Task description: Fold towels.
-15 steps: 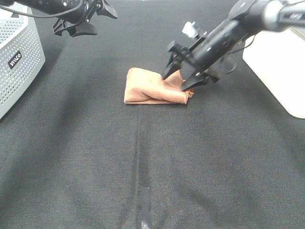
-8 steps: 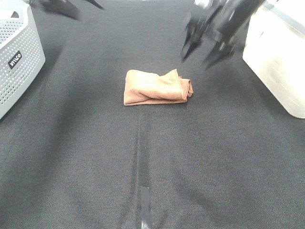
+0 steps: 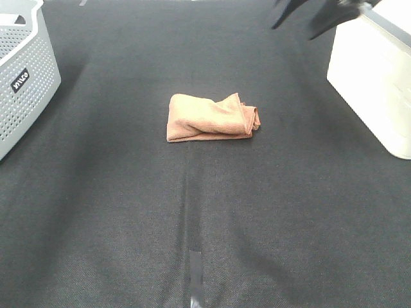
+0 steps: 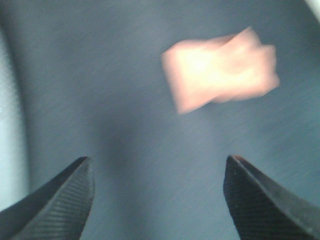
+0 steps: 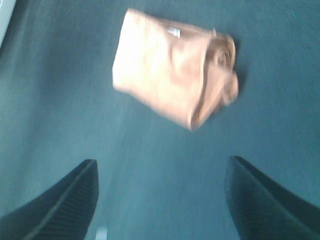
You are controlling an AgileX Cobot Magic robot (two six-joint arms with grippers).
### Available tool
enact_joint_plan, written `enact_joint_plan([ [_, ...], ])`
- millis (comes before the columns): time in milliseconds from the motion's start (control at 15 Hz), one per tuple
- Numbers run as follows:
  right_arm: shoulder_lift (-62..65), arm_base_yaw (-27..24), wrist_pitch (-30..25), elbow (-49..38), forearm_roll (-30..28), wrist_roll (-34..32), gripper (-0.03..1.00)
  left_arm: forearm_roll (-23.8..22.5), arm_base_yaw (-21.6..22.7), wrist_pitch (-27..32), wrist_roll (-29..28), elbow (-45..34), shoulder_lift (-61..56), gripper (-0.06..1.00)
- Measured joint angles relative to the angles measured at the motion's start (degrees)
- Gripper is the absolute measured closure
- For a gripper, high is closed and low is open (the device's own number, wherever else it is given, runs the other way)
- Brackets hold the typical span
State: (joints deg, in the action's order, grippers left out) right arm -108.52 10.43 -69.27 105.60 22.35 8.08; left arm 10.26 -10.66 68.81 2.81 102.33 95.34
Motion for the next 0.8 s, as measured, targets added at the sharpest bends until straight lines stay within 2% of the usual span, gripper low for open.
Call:
enact_joint_plan([
  [133, 6.82, 0.0, 0.0, -6.47, -0.29, -0.06, 0.29, -4.76, 0.0, 0.34, -0.57, -6.47, -6.19, 0.25],
  [267, 14.61, 0.0, -0.06, -14.32, -0.57, -0.06, 0.29, -7.16, 0.0, 0.46, -1.78, -16.04, -14.73, 0.25],
  [400, 25.15, 0.0, -0.17, -25.44, -1.72, -0.06, 0.29, -7.68, 0.0, 0.57, -2.35, -28.88, -27.16, 0.25],
  [600, 39.59, 0.0, -0.17, -39.76, -2.58, -0.06, 0.29, -7.68, 0.0, 0.63, -2.35, -41.77, -45.55, 0.25],
  [800, 56.32, 0.0, 2.06, -52.94, -3.32, -0.57, 0.29, -7.68, 0.0, 0.8, -2.35, -51.39, -64.97, 0.25],
])
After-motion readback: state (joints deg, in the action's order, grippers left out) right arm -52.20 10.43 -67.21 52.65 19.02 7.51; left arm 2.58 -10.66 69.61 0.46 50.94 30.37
